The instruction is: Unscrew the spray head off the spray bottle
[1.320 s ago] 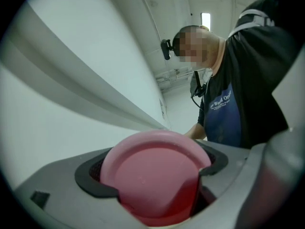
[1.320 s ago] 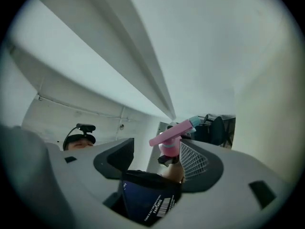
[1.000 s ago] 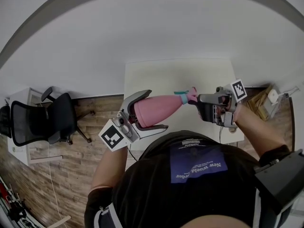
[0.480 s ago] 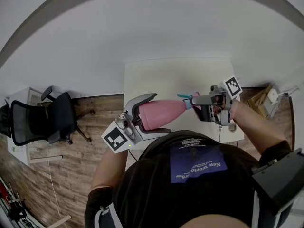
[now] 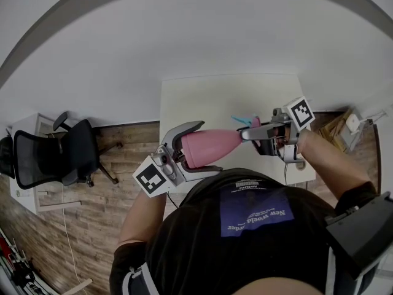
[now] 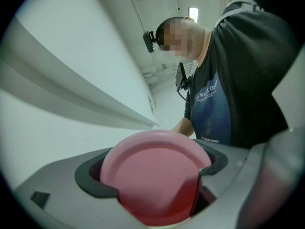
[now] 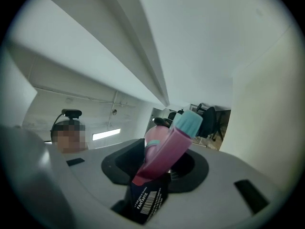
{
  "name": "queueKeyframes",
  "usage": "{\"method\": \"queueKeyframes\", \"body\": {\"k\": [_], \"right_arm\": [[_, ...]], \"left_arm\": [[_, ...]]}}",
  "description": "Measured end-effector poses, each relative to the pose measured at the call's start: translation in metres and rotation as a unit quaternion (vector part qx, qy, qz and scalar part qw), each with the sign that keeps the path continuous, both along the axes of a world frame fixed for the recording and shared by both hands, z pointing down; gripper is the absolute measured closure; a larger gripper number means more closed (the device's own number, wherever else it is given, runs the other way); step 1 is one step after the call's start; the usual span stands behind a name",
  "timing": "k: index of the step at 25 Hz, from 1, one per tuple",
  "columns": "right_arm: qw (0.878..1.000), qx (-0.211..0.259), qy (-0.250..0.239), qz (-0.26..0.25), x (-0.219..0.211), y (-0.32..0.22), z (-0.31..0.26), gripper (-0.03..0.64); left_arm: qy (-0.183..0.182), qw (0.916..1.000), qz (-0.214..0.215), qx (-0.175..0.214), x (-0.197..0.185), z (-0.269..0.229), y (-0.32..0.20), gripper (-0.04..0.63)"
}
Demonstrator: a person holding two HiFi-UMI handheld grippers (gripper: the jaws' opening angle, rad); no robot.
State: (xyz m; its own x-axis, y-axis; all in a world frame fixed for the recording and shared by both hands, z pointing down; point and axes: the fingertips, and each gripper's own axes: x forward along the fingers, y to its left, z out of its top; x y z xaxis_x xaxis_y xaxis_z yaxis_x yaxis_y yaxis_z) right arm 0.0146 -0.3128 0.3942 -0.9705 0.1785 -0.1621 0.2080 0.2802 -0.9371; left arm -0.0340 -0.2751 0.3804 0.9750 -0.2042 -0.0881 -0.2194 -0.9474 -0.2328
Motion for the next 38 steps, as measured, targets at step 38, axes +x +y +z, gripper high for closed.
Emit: {"method": "queueKeyframes", "body": {"k": [38], "right_arm": [[0.75, 0.649, 0.123, -0.014, 0.052, -0.009, -0.035, 0.483]], "left_arm": [[0.259, 0.8783, 0.048, -0.399, -0.015, 0.001, -0.054, 0.103]]}}
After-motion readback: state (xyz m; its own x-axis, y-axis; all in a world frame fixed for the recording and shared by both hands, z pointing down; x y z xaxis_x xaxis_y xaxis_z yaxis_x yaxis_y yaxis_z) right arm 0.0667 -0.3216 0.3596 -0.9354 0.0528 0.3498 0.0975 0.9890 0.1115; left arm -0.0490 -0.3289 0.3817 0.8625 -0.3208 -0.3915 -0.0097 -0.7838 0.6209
